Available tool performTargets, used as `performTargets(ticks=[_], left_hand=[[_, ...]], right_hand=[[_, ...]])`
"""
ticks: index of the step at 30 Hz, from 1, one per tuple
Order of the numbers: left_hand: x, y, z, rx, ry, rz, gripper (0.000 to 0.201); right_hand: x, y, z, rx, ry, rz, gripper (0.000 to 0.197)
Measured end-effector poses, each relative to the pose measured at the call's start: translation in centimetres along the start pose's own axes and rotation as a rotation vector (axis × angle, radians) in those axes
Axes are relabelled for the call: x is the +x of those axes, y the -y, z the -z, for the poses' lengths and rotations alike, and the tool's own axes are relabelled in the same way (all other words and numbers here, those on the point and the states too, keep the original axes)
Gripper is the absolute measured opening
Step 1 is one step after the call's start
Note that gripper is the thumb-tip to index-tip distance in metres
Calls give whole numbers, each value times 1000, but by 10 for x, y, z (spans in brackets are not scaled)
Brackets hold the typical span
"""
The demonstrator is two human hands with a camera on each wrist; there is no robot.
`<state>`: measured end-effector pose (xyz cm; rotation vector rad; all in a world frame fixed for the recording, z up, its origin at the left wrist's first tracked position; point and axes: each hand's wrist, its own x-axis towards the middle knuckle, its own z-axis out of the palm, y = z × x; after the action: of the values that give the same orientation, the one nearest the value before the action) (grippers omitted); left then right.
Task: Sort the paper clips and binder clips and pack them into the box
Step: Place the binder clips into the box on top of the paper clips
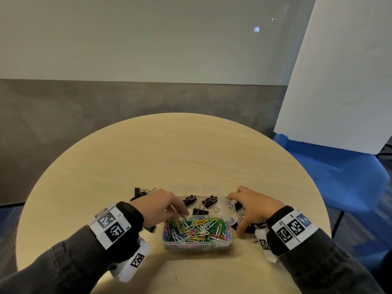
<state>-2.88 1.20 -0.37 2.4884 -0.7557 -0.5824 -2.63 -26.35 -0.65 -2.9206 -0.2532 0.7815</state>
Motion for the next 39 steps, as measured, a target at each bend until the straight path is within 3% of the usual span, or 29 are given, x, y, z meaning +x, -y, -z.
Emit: performTargets(ticks=[4, 7, 12, 15, 20, 26, 31, 35, 39], left_hand=[[-2, -1, 1, 18, 8, 18, 19], [-4, -5, 1, 67, 13, 29, 17], [-6, -11, 1, 207, -90, 56, 16], [-5, -12, -1, 322, -87, 129, 27], [-1, -20, -12, 379, 1, 141, 51], [-1, -21, -17, 94, 42, -51, 42], [1, -21, -16, 156, -6, -69, 39], [0, -17, -15, 227, 28, 12, 41], [-1, -15, -14, 232, 72, 42, 44]], right_hand=[[4, 4, -3, 26, 2, 37, 88], [8, 5, -7, 28, -10, 88, 67], [8, 3, -6, 93, -58, 129, 42], [7, 0, 0, 89, -134, 178, 29], [5, -6, 8, 149, -132, 185, 25], [-4, -1, 21, 234, -405, 258, 23], [-17, 12, 27, 367, -242, 358, 47], [-13, -2, 25, 142, -286, 182, 49], [-3, -3, 10, 63, -131, 70, 54]])
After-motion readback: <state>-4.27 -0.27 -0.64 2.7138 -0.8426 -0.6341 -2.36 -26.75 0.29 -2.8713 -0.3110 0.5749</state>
